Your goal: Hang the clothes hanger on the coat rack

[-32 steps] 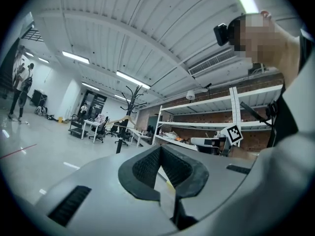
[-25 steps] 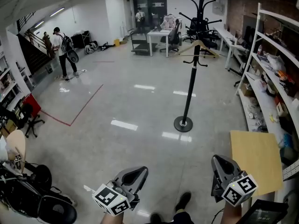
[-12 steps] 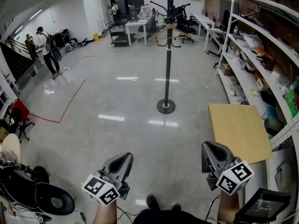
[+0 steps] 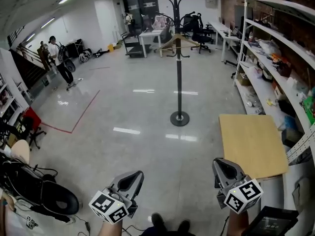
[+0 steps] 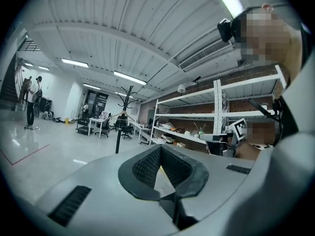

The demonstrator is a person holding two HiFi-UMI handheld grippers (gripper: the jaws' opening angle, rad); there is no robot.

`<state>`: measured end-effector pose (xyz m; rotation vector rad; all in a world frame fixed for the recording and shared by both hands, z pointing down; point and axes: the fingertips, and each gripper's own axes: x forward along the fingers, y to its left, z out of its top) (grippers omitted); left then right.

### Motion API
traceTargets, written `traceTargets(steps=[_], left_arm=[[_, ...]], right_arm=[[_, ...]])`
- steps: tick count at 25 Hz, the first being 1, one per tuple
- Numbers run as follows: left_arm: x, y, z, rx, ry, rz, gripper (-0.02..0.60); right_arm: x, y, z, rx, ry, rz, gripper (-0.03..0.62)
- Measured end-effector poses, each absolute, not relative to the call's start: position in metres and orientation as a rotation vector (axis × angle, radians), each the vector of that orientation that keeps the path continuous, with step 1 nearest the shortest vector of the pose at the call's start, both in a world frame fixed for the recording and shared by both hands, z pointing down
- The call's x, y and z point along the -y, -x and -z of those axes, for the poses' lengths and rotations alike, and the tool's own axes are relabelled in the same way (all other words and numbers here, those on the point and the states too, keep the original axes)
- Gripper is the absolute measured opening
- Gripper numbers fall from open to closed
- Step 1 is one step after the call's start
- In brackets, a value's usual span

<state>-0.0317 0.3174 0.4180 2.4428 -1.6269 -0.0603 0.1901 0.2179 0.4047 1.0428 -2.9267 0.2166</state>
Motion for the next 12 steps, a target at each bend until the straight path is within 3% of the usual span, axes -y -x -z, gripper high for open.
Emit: traceTargets(steps=[12], left_arm=[[-0.346,0.06,-0.397,1.626,-2.511,0.16,0.0]], right_arm=[[-0.254,-0.152,-0.372,2.946,-1.039,-0.094,0.006]])
